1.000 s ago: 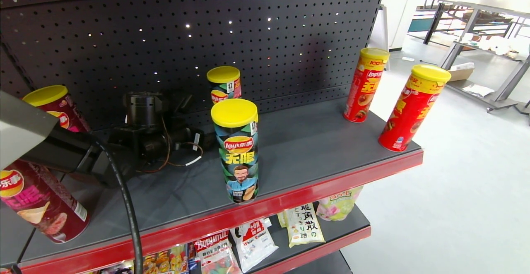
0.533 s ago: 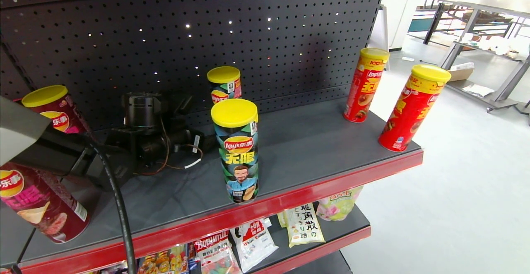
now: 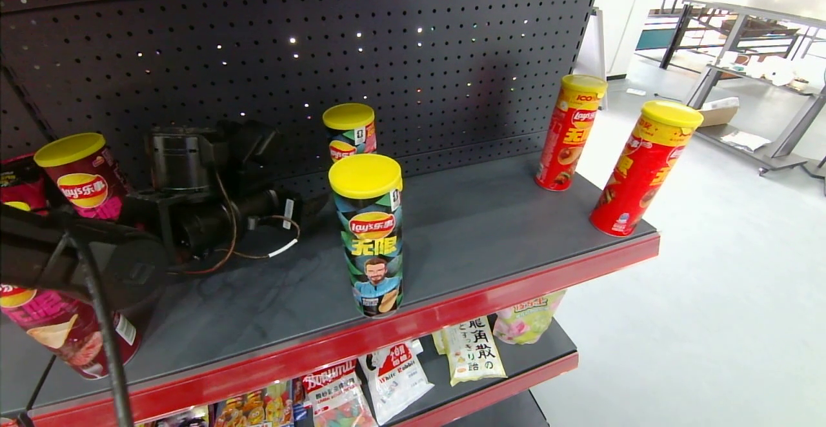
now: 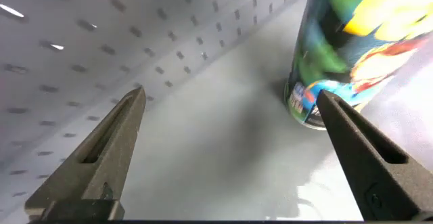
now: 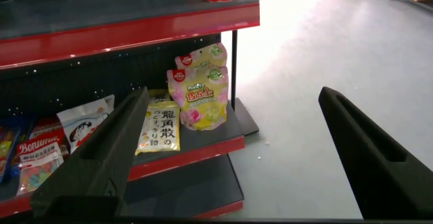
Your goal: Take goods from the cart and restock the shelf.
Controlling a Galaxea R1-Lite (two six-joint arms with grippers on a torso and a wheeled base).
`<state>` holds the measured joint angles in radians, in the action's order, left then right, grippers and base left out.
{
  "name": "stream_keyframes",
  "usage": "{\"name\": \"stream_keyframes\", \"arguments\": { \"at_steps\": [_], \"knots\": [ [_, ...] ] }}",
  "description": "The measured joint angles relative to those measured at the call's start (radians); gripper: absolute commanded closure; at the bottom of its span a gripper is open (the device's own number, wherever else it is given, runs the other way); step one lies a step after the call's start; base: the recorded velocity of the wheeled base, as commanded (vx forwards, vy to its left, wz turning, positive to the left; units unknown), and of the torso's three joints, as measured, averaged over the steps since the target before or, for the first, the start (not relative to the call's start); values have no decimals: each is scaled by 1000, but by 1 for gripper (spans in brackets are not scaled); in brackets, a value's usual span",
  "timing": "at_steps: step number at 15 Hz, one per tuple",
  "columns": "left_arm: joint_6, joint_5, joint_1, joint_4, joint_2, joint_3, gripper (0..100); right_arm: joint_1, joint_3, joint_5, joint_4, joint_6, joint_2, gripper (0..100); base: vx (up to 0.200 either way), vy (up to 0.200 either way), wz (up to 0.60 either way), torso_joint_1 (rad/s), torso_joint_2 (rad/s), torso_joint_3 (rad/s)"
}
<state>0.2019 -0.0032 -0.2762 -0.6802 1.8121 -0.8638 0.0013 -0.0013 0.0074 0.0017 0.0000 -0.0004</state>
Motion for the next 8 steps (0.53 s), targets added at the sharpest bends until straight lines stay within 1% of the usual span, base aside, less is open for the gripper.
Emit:
{"name": "stream_keyframes", "arguments": {
  "at_steps": [3,5,6,8],
  "knots": [
    [-7,-1,-2,23,-141,57,0,0,0,0,0,0,0,0,0,0,0,0,0,0],
    [-11,-2,-3,70,-255,99,0,0,0,0,0,0,0,0,0,0,0,0,0,0],
    [-15,-2,-4,103,-309,114,0,0,0,0,0,0,0,0,0,0,0,0,0,0],
    [-31,-14,-4,254,-464,135,0,0,0,0,0,0,0,0,0,0,0,0,0,0]
  ]
}}
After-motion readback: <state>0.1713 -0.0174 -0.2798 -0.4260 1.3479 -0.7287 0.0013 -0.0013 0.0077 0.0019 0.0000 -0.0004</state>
